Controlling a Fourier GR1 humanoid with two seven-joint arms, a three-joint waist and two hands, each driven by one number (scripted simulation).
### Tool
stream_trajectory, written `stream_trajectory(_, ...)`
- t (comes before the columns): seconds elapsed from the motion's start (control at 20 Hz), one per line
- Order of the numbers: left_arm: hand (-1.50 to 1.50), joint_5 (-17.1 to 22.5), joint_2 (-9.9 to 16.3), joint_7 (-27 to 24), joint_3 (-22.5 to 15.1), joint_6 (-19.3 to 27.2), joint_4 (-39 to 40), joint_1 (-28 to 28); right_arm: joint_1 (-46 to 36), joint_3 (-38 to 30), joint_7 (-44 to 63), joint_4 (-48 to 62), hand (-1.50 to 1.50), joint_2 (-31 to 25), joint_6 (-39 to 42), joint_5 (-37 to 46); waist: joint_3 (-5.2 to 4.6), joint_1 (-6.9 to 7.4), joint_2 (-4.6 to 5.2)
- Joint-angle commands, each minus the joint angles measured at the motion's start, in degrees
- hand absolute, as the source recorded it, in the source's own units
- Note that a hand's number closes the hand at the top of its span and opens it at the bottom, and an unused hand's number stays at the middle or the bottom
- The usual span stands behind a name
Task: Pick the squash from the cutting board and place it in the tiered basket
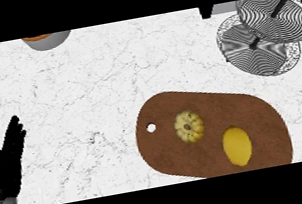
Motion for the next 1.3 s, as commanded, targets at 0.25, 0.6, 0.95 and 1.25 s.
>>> stream_trajectory(0.25,0.00,-7.5,3.3,-1.5,-1.5,0.6,-3.0,-9.1,1.8,24.4,5.6,-11.7,1.50,8.5,-3.1,16.1,-0.67,0.07,-1.25)
stream_trajectory(0.6,0.00,-6.5,1.7,1.4,-2.3,0.1,-2.4,-7.6,17.3,21.5,14.9,-16.3,-1.50,7.6,-28.6,38.9,-0.77,-3.02,-1.64)
stream_trajectory(0.95,0.00,-8.0,2.2,2.2,-2.5,0.3,-2.6,-8.6,21.5,28.9,36.0,-28.2,-1.50,-2.2,-12.8,55.1,-1.08,-2.69,-1.68)
stream_trajectory(1.25,0.00,-7.6,1.7,1.3,-3.2,-1.2,-2.6,-8.3,16.3,36.1,54.4,-34.2,-1.50,-4.0,6.5,62.1,-1.27,-0.26,-1.51)
